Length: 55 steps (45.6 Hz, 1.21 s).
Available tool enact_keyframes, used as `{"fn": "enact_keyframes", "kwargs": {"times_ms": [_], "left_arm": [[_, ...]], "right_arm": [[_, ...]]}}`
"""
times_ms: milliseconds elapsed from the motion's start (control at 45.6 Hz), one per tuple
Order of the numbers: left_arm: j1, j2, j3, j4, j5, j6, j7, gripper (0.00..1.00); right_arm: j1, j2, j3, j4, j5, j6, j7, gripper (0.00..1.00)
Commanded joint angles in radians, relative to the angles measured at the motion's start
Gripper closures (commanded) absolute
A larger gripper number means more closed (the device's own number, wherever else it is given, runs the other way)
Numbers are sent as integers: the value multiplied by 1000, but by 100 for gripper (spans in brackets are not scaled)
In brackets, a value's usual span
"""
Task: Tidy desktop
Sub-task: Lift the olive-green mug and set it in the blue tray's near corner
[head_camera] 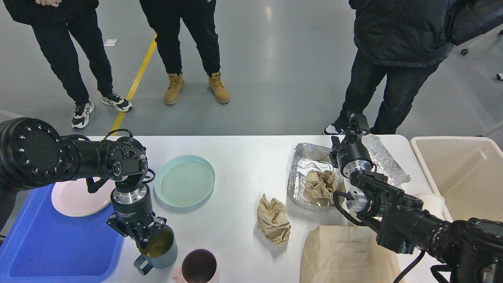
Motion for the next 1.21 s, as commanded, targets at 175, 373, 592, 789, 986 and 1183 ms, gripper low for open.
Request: {"fn": "enact_keyframes", "kwargs": {"times_ms": [175, 373, 592, 789, 986, 1183], "left_arm": [[-149, 125, -9, -2, 0, -13, 0, 100], [-236, 261, -49, -2, 1, -13, 0, 100], [-230, 422, -33, -1, 13, -13, 0, 100], [-183, 662, -33, 34, 20, -13, 3, 100], [-65, 775, -33, 127, 20, -13, 3, 100], [46, 800, -46, 212, 18, -13, 1, 100]], "right_arm": [[0, 0, 0, 0, 0, 0, 0, 0], [0, 0, 0, 0, 0, 0, 0, 0], [0, 0, 0, 0, 0, 0, 0, 0], [0, 0, 0, 0, 0, 0, 0, 0], [0, 0, 0, 0, 0, 0, 0, 0], [0, 0, 0, 0, 0, 0, 0, 0]]}}
